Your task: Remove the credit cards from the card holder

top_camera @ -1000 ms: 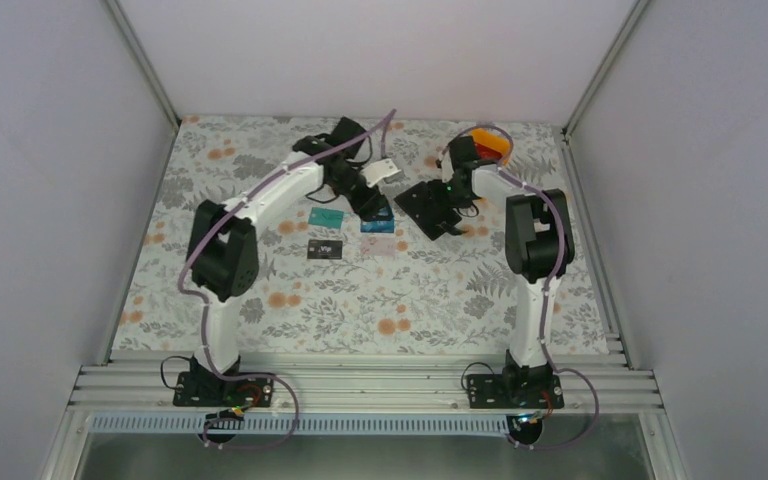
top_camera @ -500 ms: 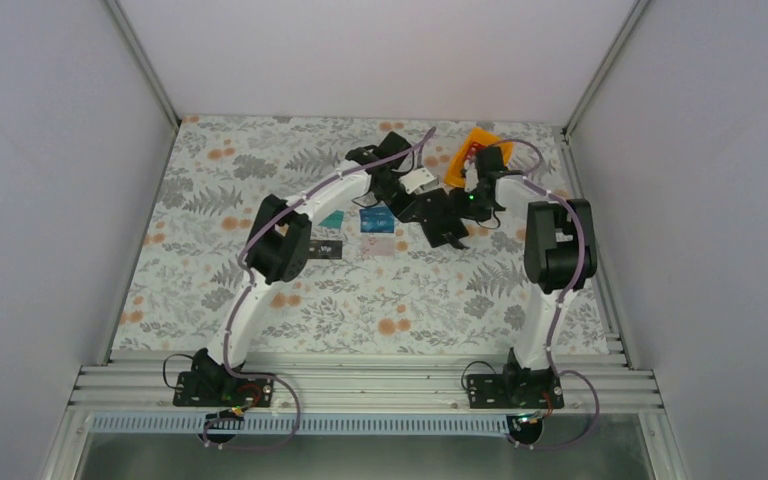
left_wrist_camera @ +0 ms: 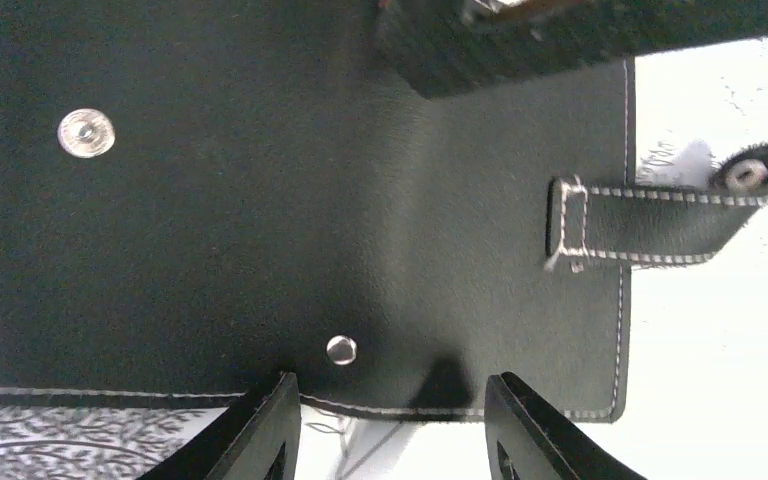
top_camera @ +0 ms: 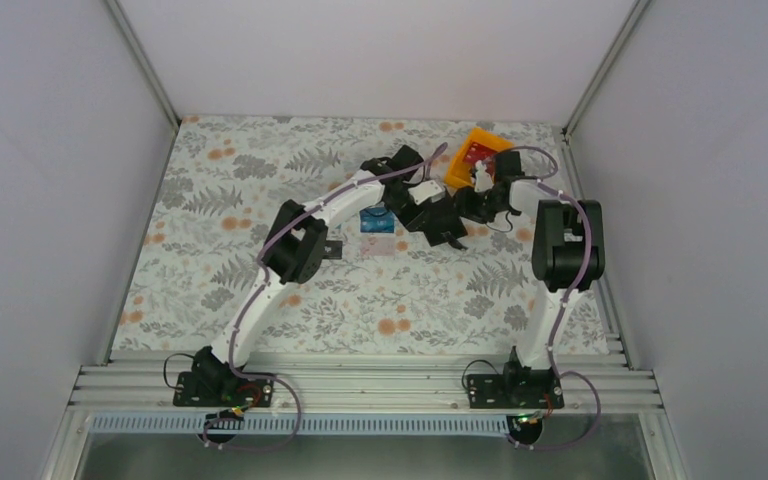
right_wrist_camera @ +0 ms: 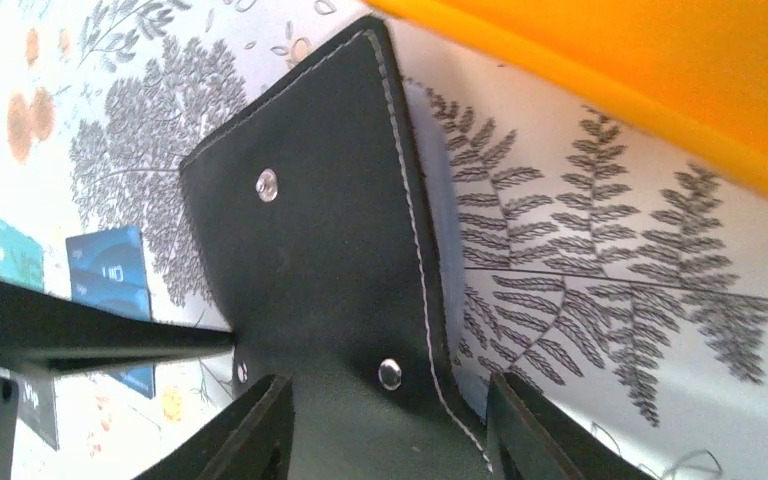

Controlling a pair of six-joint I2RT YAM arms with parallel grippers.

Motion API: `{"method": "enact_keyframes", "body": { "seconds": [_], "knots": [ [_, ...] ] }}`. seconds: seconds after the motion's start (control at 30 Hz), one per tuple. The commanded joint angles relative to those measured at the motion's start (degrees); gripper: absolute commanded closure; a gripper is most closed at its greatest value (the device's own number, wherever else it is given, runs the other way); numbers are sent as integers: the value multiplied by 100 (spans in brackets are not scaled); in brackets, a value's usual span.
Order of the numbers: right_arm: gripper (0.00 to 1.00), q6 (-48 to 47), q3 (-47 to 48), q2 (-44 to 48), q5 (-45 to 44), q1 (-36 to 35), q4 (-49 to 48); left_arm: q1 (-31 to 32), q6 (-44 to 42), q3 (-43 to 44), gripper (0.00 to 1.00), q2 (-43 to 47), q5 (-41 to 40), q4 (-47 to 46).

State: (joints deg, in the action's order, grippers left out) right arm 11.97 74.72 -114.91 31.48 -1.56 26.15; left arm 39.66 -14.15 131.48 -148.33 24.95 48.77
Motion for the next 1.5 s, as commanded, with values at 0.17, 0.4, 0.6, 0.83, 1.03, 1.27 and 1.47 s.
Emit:
{"method": "enact_keyframes", "body": {
  "seconds": [0.17, 0.4, 0.6, 0.83, 1.03, 1.27, 1.47],
  "knots": [
    [64, -176, -82, 55, 1461, -29, -127, 17, -52, 374, 52, -453, -223, 96],
    [94, -132, -142, 412, 1661, -34, -203, 15, -60, 529, 52, -521, -88, 113],
    [96, -106, 36, 847, 808, -55, 127, 8, -409, 1130, 51, -431, 255, 434],
    [96, -103, 523, 1431, -1726, -352, 989, -301, -1391, 1306, 25, 1046, 1148, 1613],
    [96, -160, 1200, 1611, -3459, -973, 1785, -1251, -1792, 530, 14, 2519, 1397, 2213],
    [96, -890, 2044, 1784, -5382, -2530, 2161, -3383, -1740, -419, 13, 3854, 1736, 2320],
    [96, -1600, 2121, 1620, -7440, -4676, 2202, -4896, -2099, -2414, 7, 5449, 1858, 1717]
  ]
}}
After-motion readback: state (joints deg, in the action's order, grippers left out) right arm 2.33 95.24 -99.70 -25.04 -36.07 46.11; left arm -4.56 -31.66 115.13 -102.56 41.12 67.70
